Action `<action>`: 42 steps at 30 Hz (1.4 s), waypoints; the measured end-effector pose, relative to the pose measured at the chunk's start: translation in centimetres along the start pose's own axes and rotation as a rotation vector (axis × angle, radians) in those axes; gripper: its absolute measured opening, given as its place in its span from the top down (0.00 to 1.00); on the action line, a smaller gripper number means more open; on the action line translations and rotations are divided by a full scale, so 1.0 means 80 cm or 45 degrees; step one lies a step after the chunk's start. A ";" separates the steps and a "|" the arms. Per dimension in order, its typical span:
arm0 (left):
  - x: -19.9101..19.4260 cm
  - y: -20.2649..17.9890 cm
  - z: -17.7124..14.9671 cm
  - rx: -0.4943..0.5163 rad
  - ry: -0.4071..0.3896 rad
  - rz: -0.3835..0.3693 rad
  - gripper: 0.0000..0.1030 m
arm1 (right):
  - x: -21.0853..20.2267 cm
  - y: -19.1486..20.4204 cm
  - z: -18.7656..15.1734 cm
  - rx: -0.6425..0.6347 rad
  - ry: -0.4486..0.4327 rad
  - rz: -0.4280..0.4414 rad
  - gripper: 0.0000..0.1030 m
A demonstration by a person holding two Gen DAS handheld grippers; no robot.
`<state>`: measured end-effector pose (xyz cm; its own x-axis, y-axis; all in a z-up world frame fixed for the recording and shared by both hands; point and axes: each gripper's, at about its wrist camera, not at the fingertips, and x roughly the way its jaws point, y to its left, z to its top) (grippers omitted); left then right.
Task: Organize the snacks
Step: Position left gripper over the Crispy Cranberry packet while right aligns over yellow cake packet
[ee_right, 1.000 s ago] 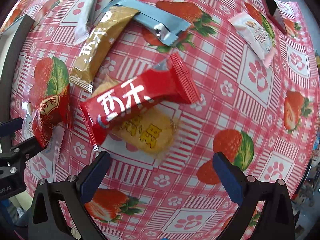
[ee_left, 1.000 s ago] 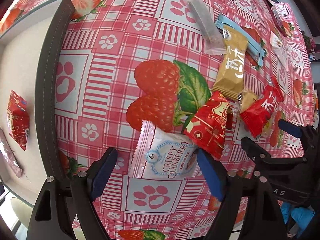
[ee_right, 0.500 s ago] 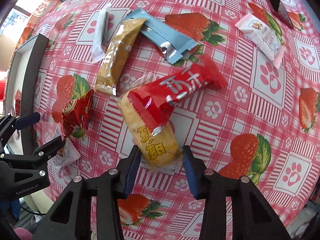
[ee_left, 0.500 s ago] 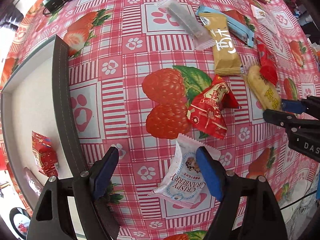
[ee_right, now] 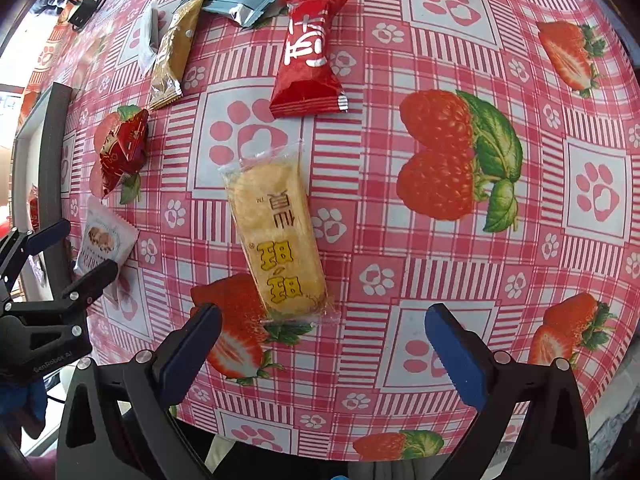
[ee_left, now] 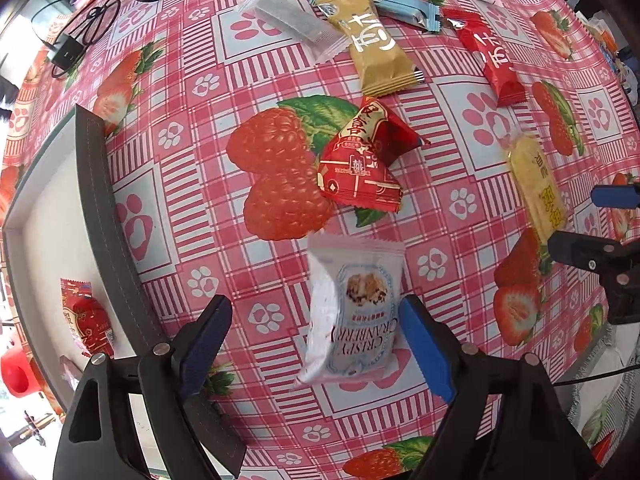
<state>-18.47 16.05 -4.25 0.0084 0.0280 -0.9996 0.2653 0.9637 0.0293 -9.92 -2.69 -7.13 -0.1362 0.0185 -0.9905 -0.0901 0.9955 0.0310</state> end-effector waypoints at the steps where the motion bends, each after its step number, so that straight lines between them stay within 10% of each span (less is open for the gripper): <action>1: 0.004 -0.003 0.001 0.003 0.003 0.021 0.14 | 0.000 0.015 0.010 -0.020 -0.001 -0.018 0.01; 8: 0.026 0.003 -0.001 -0.147 0.034 -0.025 0.00 | 0.027 0.036 0.041 -0.072 0.057 -0.105 0.00; 42: 0.058 0.029 -0.015 -0.097 0.091 -0.034 0.00 | 0.025 0.041 0.018 -0.068 -0.003 -0.124 0.00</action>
<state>-18.96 18.69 -8.81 -0.0669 0.0184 -0.9976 0.1904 0.9817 0.0053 -9.08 0.71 -9.23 -0.1219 -0.0774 -0.9895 -0.1549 0.9862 -0.0581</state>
